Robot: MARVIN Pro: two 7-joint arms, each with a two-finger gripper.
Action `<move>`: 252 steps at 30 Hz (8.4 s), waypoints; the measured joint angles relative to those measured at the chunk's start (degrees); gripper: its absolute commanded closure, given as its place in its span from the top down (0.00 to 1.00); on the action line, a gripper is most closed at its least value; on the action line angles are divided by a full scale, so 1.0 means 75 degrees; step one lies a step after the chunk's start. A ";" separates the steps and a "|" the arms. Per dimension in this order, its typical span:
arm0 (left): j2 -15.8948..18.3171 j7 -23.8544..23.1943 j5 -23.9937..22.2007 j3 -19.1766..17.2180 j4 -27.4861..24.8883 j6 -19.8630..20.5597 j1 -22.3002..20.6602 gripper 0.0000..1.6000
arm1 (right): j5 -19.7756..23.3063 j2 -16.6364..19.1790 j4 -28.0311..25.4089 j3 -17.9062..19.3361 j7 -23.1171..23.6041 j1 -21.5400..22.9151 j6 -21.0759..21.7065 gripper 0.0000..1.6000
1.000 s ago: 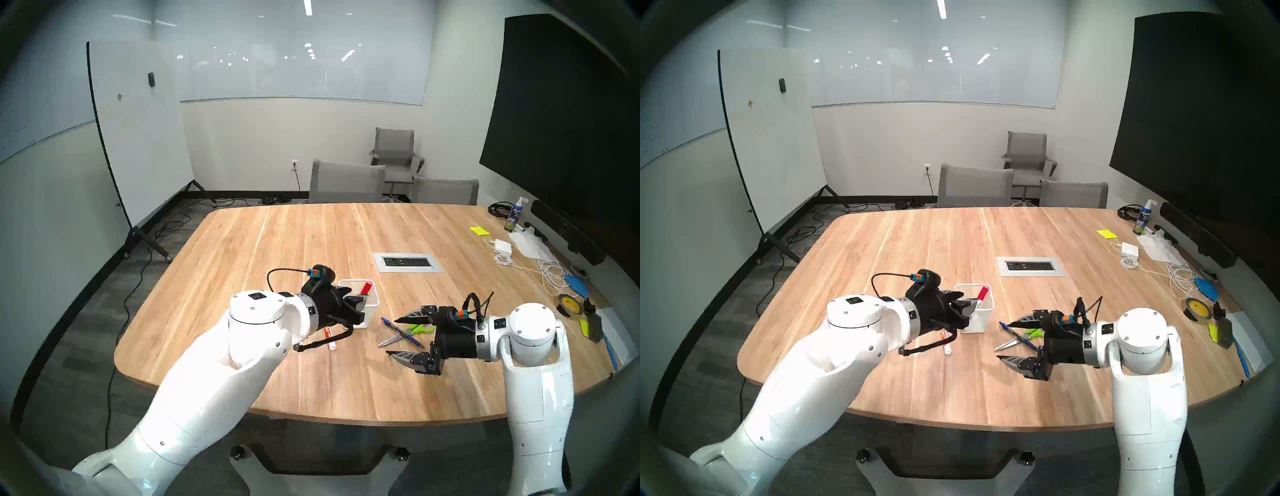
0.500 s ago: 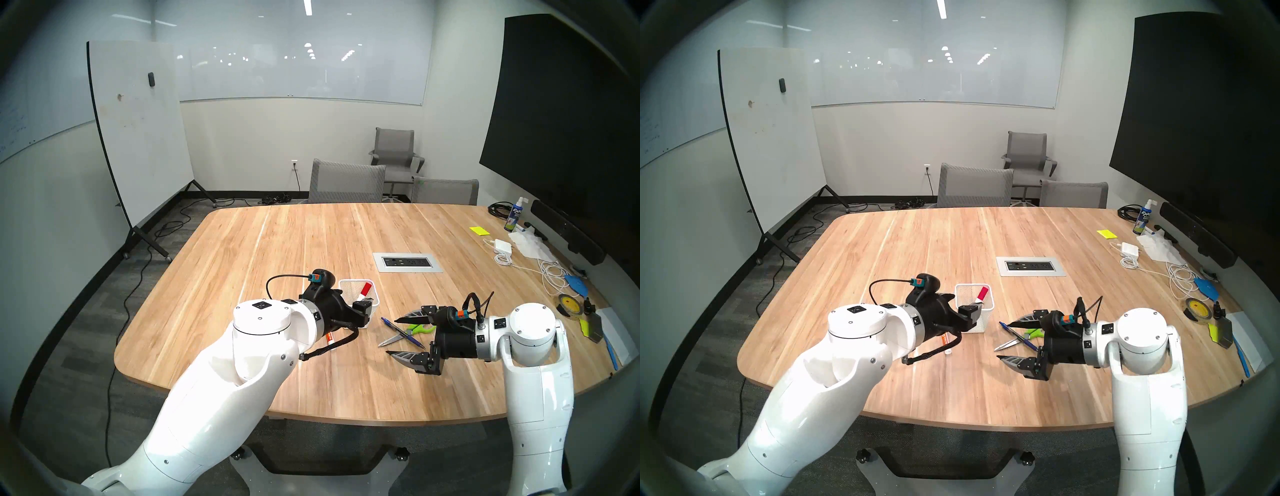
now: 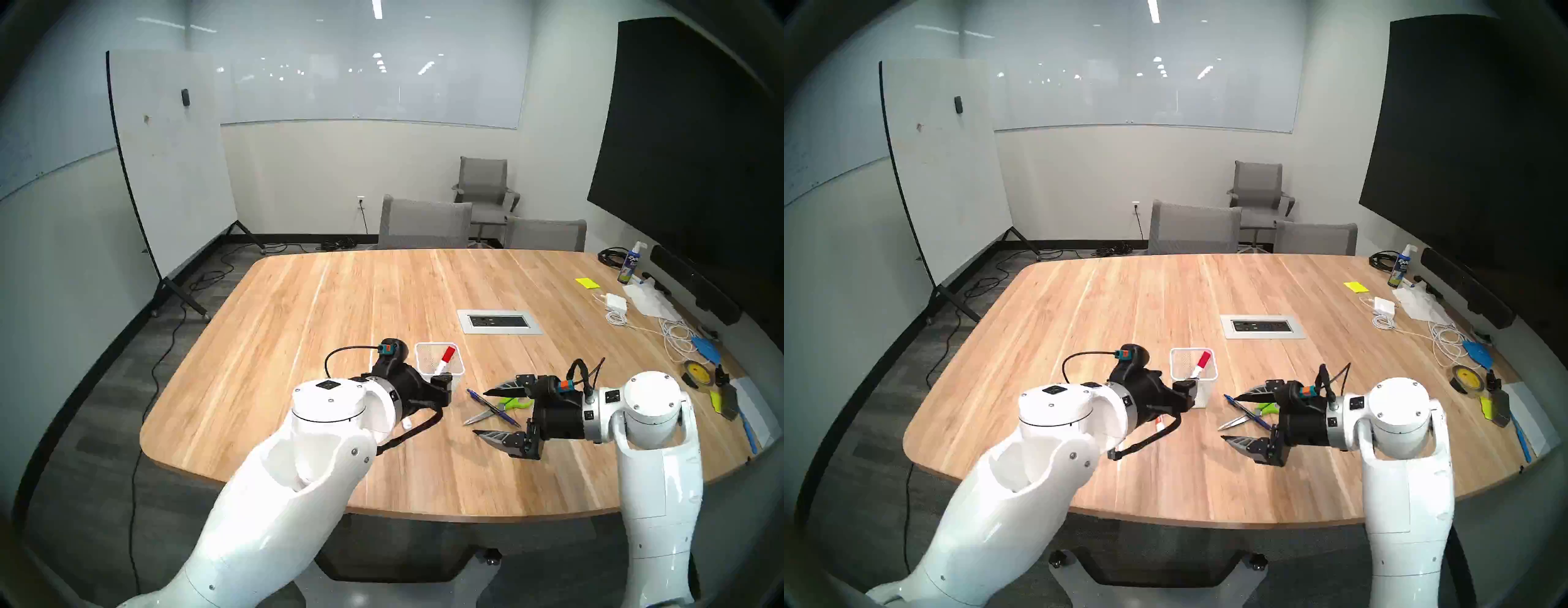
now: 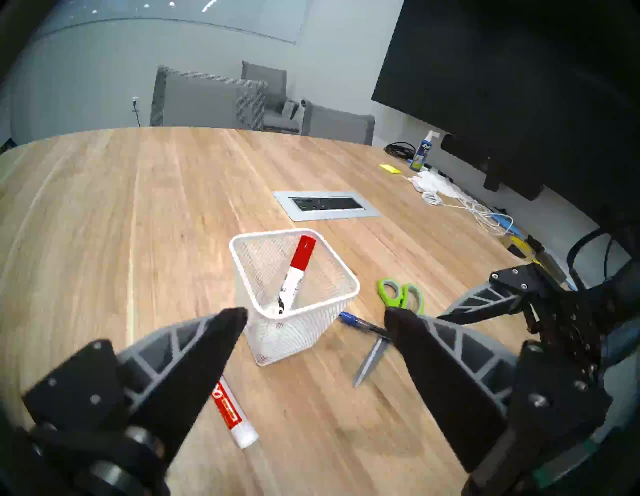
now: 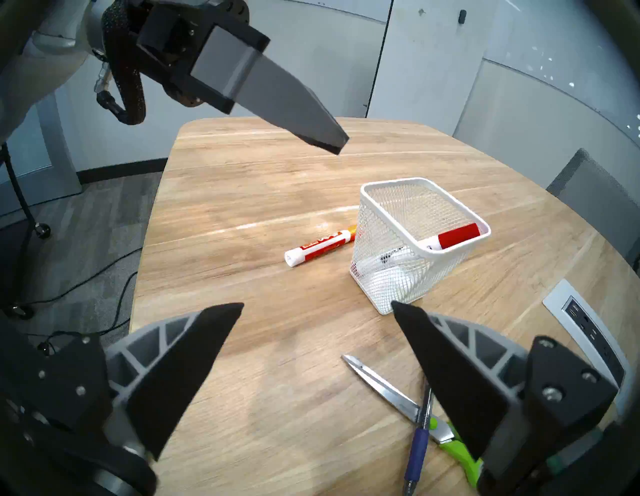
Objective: Place the pen, the marker, and the scissors into the pen holder
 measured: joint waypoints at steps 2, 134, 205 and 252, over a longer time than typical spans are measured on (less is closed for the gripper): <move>-0.0027 0.0061 -0.0019 0.0002 -0.0023 0.0037 0.0027 0.85 | 0.0000 0.0000 0.0000 0.0000 0.0000 0.0000 0.0000 1.00; -0.0107 0.0019 -0.0950 -0.0241 0.2819 0.1024 -0.1377 0.81 | -0.0007 -0.0003 0.0000 0.0004 0.0000 0.0005 -0.0003 1.00; -0.0219 0.0322 -0.1546 -0.0002 0.3721 0.1288 -0.1871 0.58 | -0.0008 -0.0004 0.0000 0.0005 0.0000 0.0006 -0.0003 1.00; -0.0154 0.1290 -0.1912 0.0016 0.3540 0.1282 -0.1848 0.00 | -0.0009 -0.0004 0.0000 0.0006 0.0000 0.0007 -0.0003 1.00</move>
